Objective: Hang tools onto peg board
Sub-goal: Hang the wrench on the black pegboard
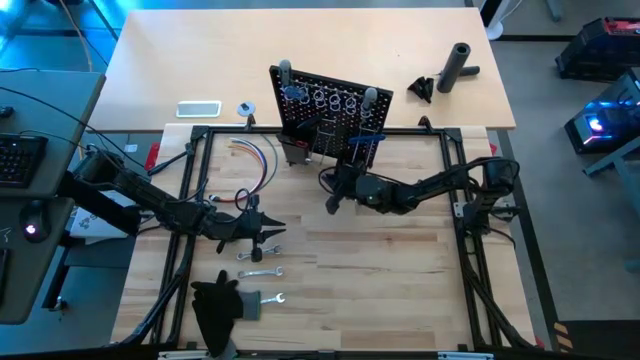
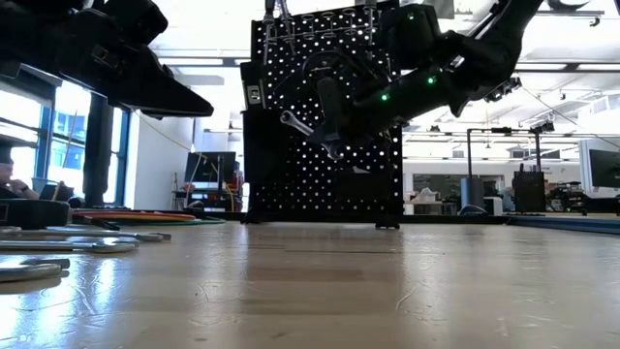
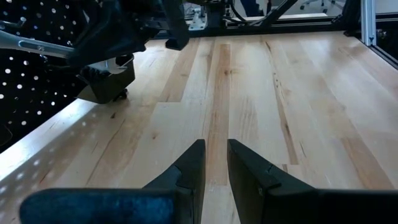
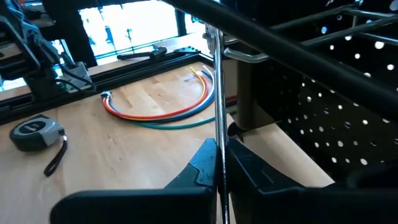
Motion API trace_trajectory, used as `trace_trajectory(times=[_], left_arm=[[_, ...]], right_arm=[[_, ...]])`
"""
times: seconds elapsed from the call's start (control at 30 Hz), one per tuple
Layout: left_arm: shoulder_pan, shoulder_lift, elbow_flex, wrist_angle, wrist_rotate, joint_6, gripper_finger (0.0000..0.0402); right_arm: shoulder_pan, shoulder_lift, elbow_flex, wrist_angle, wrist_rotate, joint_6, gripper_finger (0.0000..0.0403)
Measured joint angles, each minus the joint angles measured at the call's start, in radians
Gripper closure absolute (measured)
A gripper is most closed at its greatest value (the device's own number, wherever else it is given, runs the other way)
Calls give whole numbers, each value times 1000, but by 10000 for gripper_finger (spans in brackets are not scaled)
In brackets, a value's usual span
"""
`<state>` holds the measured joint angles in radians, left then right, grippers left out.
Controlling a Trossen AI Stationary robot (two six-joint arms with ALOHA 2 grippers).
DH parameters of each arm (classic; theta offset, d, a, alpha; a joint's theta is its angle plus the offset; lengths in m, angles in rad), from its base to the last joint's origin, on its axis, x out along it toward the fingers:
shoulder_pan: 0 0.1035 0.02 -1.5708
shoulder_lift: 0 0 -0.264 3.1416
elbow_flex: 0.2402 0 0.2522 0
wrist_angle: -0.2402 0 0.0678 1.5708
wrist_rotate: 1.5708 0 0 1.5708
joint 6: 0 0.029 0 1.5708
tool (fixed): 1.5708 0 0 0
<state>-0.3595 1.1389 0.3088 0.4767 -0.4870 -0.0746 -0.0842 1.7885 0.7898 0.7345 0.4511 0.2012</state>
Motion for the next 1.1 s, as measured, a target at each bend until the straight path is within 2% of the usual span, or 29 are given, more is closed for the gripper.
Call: trace_trajectory(times=[0.37, 0.77, 1.1], left_arm=[[0, 0, 0, 1, 0, -2, 342], [0, 0, 0, 0, 1, -11, 342], [0, 0, 0, -1, 12, -20, 342]], right_arm=[[-8, 0, 0, -23, -8, 31, 388], [-15, 0, 1, -66, -19, 69, 345], [23, 0, 1, -94, -20, 56, 294]])
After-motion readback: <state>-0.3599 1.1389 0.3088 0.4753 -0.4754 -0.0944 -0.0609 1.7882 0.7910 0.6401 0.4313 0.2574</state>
